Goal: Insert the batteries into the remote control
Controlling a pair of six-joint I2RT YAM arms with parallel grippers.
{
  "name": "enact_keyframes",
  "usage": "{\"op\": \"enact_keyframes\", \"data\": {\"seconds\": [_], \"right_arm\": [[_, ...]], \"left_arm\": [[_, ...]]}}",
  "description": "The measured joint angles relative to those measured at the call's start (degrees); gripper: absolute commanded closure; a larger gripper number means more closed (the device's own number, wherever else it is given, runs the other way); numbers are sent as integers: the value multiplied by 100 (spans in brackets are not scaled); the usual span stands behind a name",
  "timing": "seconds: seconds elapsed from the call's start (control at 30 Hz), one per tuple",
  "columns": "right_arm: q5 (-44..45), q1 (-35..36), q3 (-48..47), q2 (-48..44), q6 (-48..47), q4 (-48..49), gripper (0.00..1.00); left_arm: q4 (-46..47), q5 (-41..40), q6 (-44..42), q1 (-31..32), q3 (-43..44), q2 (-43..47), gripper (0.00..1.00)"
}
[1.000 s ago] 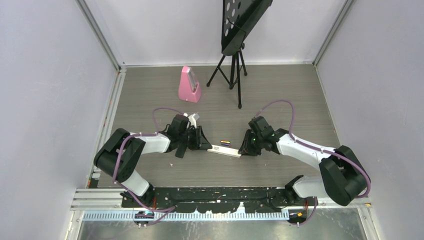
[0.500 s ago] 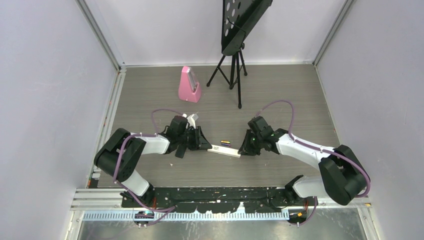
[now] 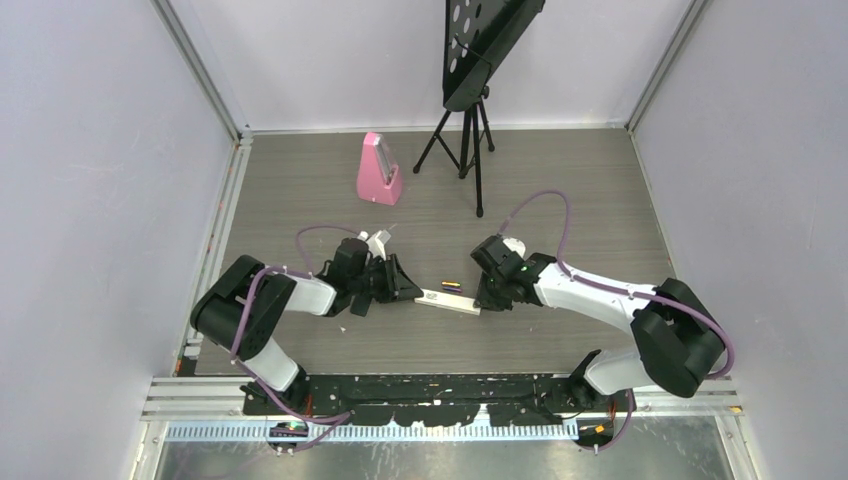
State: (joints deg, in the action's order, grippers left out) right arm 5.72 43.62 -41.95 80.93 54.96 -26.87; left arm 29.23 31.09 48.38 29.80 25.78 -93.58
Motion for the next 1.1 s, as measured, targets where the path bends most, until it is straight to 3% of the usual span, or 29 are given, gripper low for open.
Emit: {"op": "enact_keyframes", "data": {"seconds": [0.13, 0.2, 0.5, 0.67, 0.87, 1.1], "right_arm": [[286, 160, -85, 4, -24, -122, 77], [404, 227, -83, -87, -85, -133, 72], [809, 380, -212, -455, -1060, -291, 40], [461, 389, -411, -599, -2079, -125, 37], [-79, 555, -730, -81, -3156, 173, 36], [-236, 780, -1084, 763, -4074, 170, 35]], "left_arm": [[-15, -61, 74, 2, -13, 90, 100], [-291, -116, 61, 20, 94, 197, 95], [-2402, -1008, -645, 282, 1034, 538, 50], [-3193, -1547, -968, 269, 1377, 680, 33], [-3897, -2111, -1180, 216, 1427, 1261, 17], [-4610, -2699, -1419, -79, 1445, 2409, 11]]}}
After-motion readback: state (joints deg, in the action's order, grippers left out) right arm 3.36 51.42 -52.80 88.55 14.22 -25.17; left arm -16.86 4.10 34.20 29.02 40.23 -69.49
